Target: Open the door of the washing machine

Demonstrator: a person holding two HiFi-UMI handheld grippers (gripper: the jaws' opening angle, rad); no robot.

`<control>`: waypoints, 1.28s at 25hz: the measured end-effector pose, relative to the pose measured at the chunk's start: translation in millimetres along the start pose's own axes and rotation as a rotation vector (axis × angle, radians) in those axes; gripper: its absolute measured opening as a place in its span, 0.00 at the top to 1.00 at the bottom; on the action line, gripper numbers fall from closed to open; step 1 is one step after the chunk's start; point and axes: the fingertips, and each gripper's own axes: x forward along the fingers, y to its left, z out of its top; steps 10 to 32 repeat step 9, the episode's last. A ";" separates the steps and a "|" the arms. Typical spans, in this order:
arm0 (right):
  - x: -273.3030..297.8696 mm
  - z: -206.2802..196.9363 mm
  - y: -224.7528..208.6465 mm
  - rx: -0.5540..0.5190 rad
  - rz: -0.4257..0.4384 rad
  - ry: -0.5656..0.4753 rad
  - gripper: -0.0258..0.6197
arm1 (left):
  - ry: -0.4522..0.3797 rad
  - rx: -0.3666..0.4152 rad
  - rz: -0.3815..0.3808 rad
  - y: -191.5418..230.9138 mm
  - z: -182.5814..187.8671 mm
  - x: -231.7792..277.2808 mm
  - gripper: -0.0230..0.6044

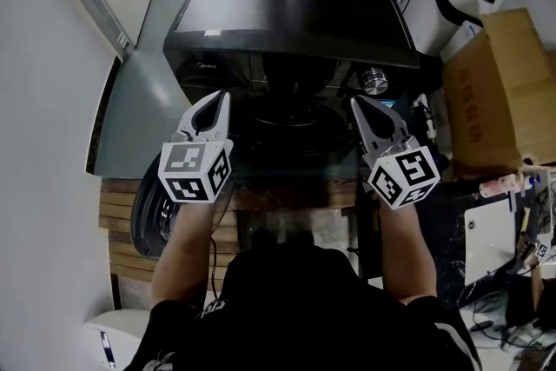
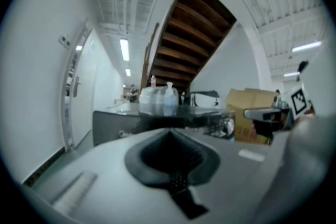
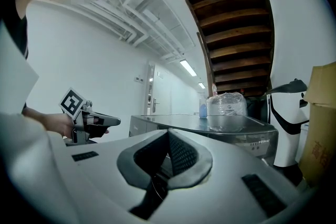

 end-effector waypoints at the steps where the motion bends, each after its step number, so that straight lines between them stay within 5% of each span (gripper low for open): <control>1: 0.3 0.1 0.3 0.002 0.001 0.001 0.97 | 0.001 -0.002 0.001 1.1 -0.4 -0.4 0.95; 32: 0.0 0.0 2.0 0.007 0.006 0.006 0.97 | 0.004 -0.009 -0.001 1.8 -2.0 -2.4 0.95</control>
